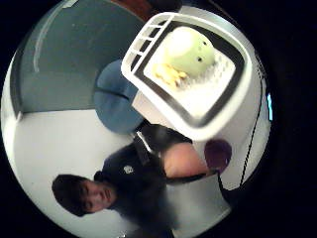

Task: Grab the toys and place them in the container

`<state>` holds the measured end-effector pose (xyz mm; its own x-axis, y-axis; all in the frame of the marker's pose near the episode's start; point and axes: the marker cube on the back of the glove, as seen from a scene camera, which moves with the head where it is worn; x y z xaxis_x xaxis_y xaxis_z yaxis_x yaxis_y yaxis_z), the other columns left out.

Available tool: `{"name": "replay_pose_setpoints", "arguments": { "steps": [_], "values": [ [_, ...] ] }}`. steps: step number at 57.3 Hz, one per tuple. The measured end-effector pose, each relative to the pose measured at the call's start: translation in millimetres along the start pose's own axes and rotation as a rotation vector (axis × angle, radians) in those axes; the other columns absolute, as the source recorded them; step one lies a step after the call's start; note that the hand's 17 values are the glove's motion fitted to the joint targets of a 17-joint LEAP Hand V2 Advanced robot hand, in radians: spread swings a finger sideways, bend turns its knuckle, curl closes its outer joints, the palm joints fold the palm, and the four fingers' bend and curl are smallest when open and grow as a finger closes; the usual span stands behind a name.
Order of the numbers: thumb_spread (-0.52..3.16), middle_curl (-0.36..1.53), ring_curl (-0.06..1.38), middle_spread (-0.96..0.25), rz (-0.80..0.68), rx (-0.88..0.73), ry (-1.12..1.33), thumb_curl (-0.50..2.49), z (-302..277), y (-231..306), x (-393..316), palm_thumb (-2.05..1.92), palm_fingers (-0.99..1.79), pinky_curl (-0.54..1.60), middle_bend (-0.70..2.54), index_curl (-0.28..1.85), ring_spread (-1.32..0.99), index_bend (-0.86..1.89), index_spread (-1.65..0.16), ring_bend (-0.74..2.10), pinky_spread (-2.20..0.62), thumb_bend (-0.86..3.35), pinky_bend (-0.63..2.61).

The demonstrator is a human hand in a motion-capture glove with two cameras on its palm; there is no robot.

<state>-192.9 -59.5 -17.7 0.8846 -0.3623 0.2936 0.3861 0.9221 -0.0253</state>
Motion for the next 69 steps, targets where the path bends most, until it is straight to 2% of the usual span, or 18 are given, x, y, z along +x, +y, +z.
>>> {"name": "replay_pose_setpoints", "arguments": {
  "steps": [4, 12, 19, 24, 27, 30, 36, 39, 46, 56, 63, 69],
  "values": [
    [1.14, 0.33, 0.20, 0.03, -0.099, -0.038, 0.149, 0.39, 43, 44, -9, -0.03, -0.18, 0.38, 0.11, 0.40, -0.01, 0.18, -0.24, 0.19, 0.03, -0.04, 0.64],
    [1.17, 0.29, 0.23, 0.05, -0.047, -0.149, 0.237, 0.37, 109, 82, 43, -0.01, -0.15, 0.39, 0.10, 0.35, 0.01, 0.11, -0.24, 0.23, 0.04, -0.02, 0.72],
    [1.20, 0.26, 0.25, 0.06, -0.045, -0.250, 0.221, 0.37, 183, 108, 46, 0.07, -0.13, 0.42, 0.11, 0.31, 0.03, 0.09, -0.24, 0.28, 0.04, 0.01, 0.85],
    [1.25, 0.23, 0.30, 0.06, -0.075, -0.171, 0.224, 0.38, 208, 112, 49, 0.17, -0.05, 0.45, 0.10, 0.26, 0.03, 0.05, -0.26, 0.45, 0.03, 0.05, 1.00],
    [1.29, 0.21, 0.38, 0.04, -0.081, -0.055, 0.186, 0.41, 211, 109, 48, 0.30, 0.19, 0.48, 0.10, 0.19, -0.04, -0.06, -0.27, 0.80, -0.08, 0.12, 1.19],
    [1.35, 0.21, 0.41, 0.01, -0.094, 0.039, 0.171, 0.44, 210, 105, 50, 0.43, 0.51, 0.45, 0.18, 0.13, -0.13, -0.05, -0.28, 1.04, -0.22, 0.20, 1.30],
    [1.20, 0.31, 0.47, -0.07, -0.127, 0.132, 0.159, 0.54, 196, 96, 50, 0.62, 0.74, 0.46, 0.42, 0.13, -0.24, 0.12, -0.28, 1.13, -0.32, 0.25, 1.23],
    [1.09, 0.37, 0.49, -0.11, -0.119, 0.164, 0.150, 0.60, 178, 91, 50, 0.67, 0.95, 0.43, 0.59, 0.14, -0.27, 0.23, -0.30, 1.16, -0.34, 0.26, 1.12],
    [0.88, 0.46, 0.52, -0.15, -0.066, 0.312, 0.035, 0.69, 112, 77, 37, 0.71, 1.06, 0.43, 0.74, 0.19, -0.30, 0.34, -0.33, 1.15, -0.37, 0.24, 1.02],
    [0.64, 0.55, 0.54, -0.17, 0.042, 0.576, -0.179, 0.80, 19, 42, -10, 0.71, 1.07, 0.44, 0.83, 0.26, -0.33, 0.44, -0.35, 1.15, -0.39, 0.22, 1.00],
    [0.51, 0.60, 0.55, -0.18, 0.101, 0.642, -0.305, 0.86, -4, 9, -42, 0.71, 1.04, 0.46, 0.85, 0.29, -0.33, 0.45, -0.37, 1.17, -0.40, 0.22, 1.01],
    [0.44, 0.64, 0.57, -0.19, 0.173, 0.637, -0.339, 0.91, 6, -18, -56, 0.71, 0.99, 0.48, 0.84, 0.31, -0.33, 0.42, -0.37, 1.19, -0.40, 0.21, 1.04]
  ]
}}
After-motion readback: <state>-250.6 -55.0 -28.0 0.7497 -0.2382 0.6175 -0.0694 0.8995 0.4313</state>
